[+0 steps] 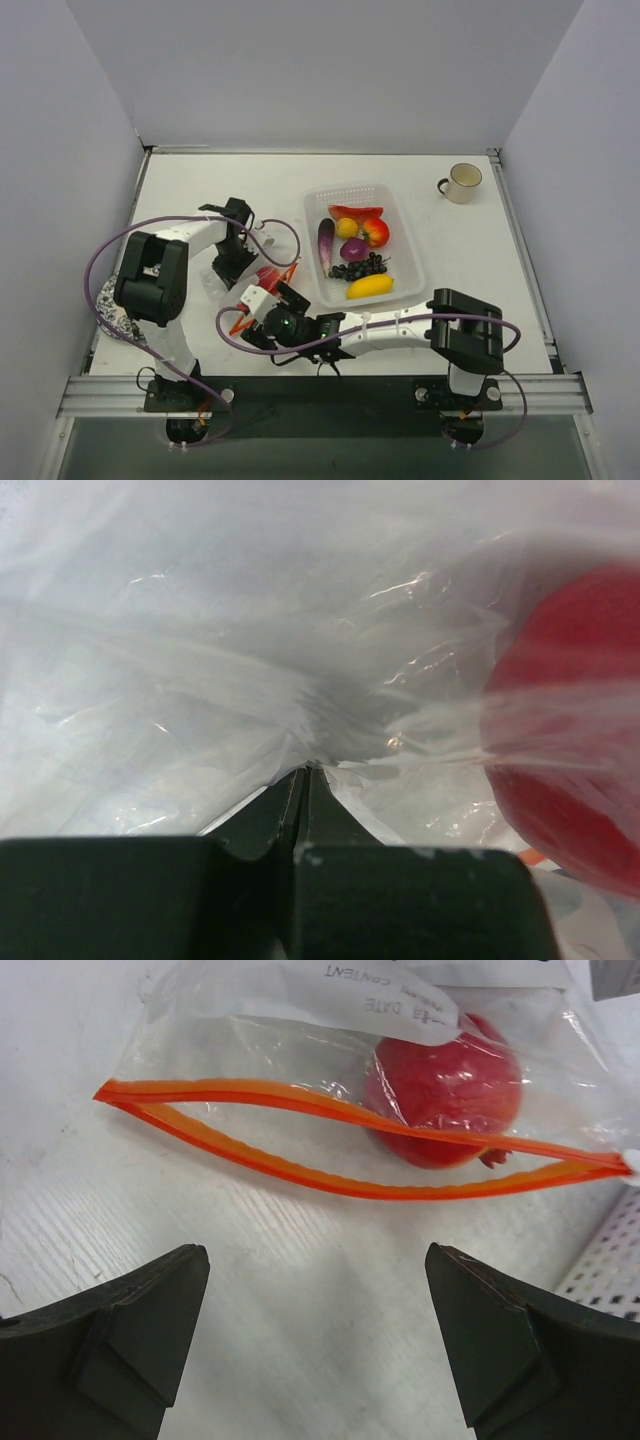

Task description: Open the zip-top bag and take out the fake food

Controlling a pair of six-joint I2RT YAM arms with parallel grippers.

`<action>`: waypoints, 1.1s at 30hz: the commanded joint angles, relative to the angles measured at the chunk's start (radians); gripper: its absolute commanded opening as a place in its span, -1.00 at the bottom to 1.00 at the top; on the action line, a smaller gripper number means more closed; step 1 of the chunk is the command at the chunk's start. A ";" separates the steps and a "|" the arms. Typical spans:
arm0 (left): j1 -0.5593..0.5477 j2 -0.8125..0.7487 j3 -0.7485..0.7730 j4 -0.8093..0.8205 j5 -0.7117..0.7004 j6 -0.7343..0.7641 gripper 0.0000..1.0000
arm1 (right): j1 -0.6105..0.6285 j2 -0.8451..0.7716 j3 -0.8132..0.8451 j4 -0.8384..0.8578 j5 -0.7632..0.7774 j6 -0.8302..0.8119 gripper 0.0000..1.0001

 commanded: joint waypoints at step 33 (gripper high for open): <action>0.004 0.019 -0.073 0.049 0.099 0.042 -1.00 | -0.196 0.234 0.257 0.068 -0.137 0.035 0.33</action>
